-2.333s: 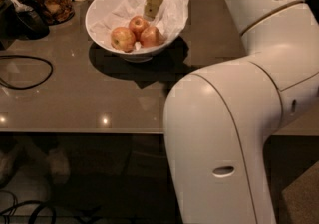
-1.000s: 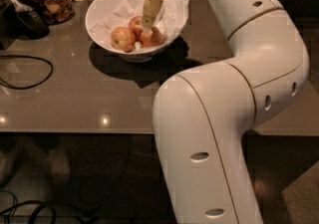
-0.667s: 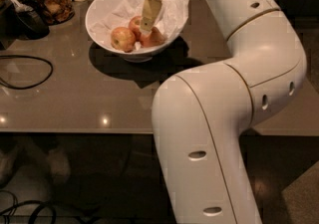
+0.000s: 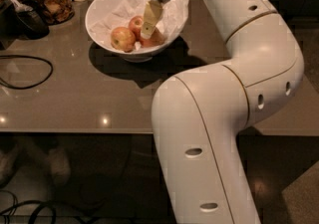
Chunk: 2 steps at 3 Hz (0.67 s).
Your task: Pick apple from white bowl
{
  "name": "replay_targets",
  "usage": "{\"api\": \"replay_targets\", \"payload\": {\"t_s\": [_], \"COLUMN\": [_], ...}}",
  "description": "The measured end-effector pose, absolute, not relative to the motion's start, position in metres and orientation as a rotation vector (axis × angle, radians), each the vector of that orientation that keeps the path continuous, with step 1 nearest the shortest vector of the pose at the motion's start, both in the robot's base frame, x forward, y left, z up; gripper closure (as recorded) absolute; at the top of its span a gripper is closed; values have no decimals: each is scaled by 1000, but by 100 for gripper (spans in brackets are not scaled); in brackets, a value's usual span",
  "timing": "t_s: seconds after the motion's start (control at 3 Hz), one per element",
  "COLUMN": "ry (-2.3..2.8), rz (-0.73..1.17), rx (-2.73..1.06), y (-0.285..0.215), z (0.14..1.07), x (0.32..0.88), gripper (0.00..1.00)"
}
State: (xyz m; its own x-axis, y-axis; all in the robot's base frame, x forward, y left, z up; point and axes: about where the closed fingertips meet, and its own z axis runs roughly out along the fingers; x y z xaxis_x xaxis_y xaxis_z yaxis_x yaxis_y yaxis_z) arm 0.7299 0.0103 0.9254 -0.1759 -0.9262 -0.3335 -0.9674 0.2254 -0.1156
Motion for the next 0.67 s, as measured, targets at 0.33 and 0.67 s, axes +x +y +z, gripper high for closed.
{"api": "replay_targets", "payload": {"t_s": [0.33, 0.67], "ry": [2189, 2202], "rz": [186, 204], "rx": [-1759, -1754], "y": [7, 4], "z": [916, 908], "x": [732, 734], "gripper": [26, 27]}}
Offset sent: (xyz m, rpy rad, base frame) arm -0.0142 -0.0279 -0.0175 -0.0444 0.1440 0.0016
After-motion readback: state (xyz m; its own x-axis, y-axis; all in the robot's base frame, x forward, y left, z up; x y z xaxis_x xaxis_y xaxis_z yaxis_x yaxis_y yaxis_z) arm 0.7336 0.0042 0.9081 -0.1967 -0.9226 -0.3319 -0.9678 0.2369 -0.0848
